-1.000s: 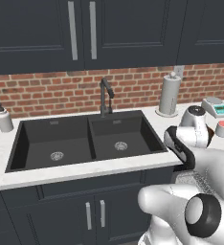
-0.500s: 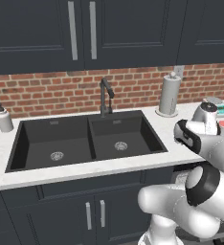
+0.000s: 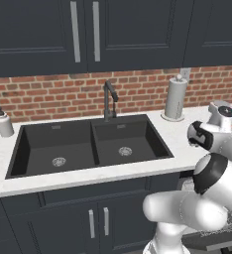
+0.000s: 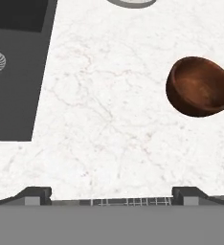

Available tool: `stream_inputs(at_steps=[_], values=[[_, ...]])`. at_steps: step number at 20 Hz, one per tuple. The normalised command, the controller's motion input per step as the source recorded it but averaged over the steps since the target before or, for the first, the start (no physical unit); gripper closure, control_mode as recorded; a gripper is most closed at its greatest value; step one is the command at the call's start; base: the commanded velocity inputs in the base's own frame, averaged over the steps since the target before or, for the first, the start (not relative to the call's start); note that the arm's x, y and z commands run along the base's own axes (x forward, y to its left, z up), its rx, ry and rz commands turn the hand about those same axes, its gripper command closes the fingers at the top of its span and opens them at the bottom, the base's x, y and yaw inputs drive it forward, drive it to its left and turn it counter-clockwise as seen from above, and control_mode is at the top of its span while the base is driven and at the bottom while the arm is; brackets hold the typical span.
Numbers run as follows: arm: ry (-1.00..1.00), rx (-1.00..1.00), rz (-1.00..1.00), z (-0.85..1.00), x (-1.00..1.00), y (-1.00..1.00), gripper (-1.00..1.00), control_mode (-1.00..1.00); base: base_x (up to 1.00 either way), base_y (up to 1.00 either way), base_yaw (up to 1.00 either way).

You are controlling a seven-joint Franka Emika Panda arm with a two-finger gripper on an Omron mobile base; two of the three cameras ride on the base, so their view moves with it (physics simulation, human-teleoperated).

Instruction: Pick up the cup and bowl from the counter, place them in the dishwasher, and close the dishwasher door.

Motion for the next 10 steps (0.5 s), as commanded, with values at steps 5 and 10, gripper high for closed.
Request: stream_inputs(at_steps=[5,10], values=[[0.00,0.00,0.00,0.00,0.14,-0.40,-1.00,-1.00,0.00,0.00,0.00],[0.00,0.00,0.00,0.00,0.13,-0.30,-1.00,-1.00,0.00,0.00,0.00]])
